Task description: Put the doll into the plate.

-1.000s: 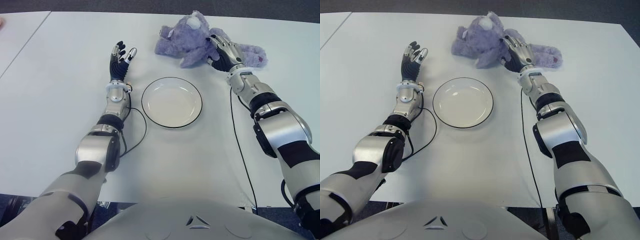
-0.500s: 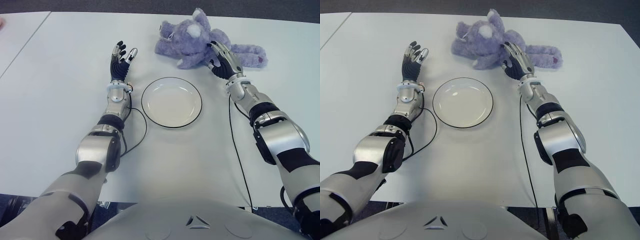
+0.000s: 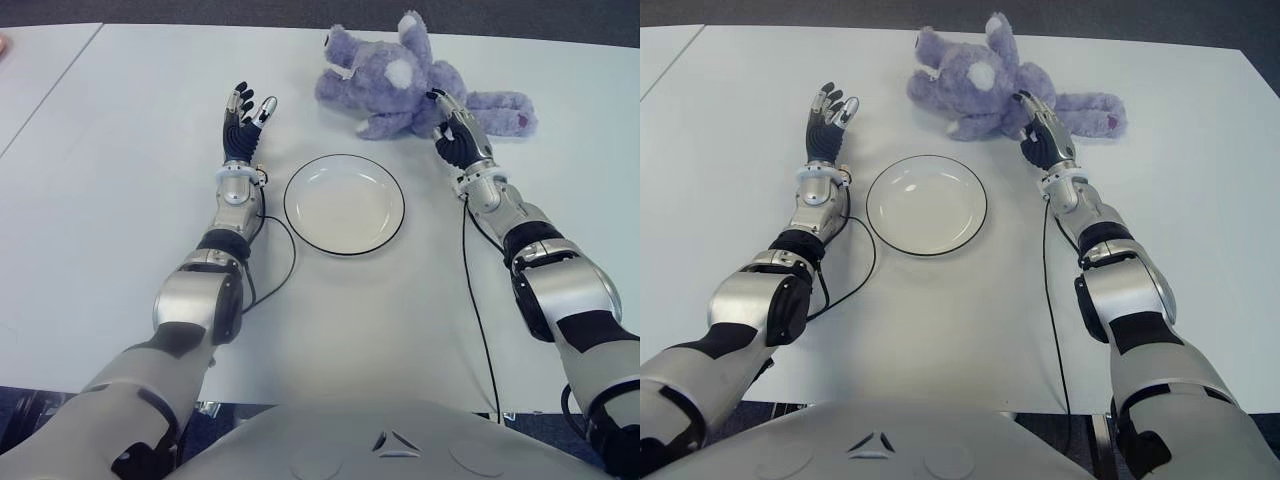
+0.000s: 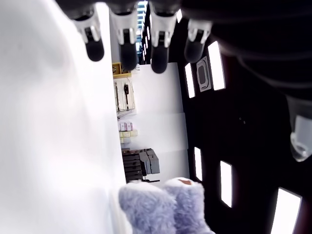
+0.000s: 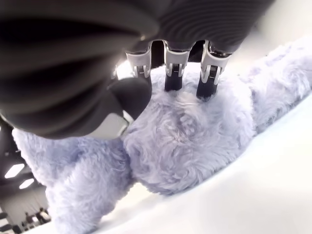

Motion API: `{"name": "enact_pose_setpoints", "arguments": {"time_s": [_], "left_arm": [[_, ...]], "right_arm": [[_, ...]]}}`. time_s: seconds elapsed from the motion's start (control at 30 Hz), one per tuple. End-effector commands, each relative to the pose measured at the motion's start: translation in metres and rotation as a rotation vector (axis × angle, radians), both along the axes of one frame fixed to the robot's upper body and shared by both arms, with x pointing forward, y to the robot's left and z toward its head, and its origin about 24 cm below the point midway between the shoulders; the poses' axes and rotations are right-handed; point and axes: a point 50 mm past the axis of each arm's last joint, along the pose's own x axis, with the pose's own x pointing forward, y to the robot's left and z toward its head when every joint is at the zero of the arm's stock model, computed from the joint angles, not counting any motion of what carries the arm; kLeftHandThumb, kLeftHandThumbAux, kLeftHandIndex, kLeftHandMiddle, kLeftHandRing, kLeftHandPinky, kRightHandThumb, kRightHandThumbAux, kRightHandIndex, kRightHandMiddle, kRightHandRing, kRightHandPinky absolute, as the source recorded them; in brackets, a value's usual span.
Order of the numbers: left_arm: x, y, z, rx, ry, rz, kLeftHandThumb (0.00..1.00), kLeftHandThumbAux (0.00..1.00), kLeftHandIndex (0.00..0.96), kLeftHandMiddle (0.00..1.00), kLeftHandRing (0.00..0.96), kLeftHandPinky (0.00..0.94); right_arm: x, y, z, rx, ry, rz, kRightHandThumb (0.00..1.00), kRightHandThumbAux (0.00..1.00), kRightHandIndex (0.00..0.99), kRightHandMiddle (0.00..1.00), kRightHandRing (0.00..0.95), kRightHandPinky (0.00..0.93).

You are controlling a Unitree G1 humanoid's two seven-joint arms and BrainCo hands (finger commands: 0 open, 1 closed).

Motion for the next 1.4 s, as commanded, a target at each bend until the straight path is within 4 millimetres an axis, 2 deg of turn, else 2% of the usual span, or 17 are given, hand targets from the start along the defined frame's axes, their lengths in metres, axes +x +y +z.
{"name": "enact_pose_setpoints", "arguments": {"time_s": [0.03, 0.3, 0.5, 0.67, 1.03, 1.4], "left_arm": [[-0.095, -0.013, -0.132, -0.037, 0.543, -0.024, 0.0, 0.477, 0.098, 0.133, 0.113, 0.085], [-0.095, -0.013, -0.132, -0.04, 0.54, -0.022, 0.0, 0.477, 0.09, 0.129, 0.107, 0.08], [-0.094, -0.014, -0.131, -0.042, 0.536, -0.017, 0.0, 0.476, 0.086, 0.134, 0.115, 0.096], [-0.094, -0.015, -0.131, -0.048, 0.531, -0.016, 0.0, 0.478, 0.087, 0.137, 0.117, 0.098], [-0.094, -0.017, -0.13, -0.049, 0.525, -0.016, 0.0, 0.481, 0.093, 0.139, 0.123, 0.116], [-0.094, -0.019, -0.13, -0.052, 0.518, -0.016, 0.0, 0.476, 0.095, 0.144, 0.129, 0.112]], "right_arm": [[-0.058, -0.027, -0.087, -0.039, 0.362, 0.0, 0.997, 0.652, 0.0, 0.0, 0.093, 0.315], [-0.066, -0.032, -0.088, -0.024, 0.378, 0.048, 0.999, 0.677, 0.0, 0.0, 0.107, 0.36], [-0.077, -0.035, -0.096, 0.006, 0.441, 0.079, 0.997, 0.671, 0.0, 0.0, 0.114, 0.324], [-0.086, -0.034, -0.102, -0.011, 0.459, 0.115, 0.999, 0.682, 0.0, 0.0, 0.119, 0.351], [-0.089, -0.038, -0.102, -0.052, 0.458, 0.138, 0.977, 0.677, 0.0, 0.0, 0.106, 0.351], [-0.101, -0.053, -0.109, -0.056, 0.549, 0.115, 0.991, 0.696, 0.0, 0.0, 0.117, 0.354]]}}
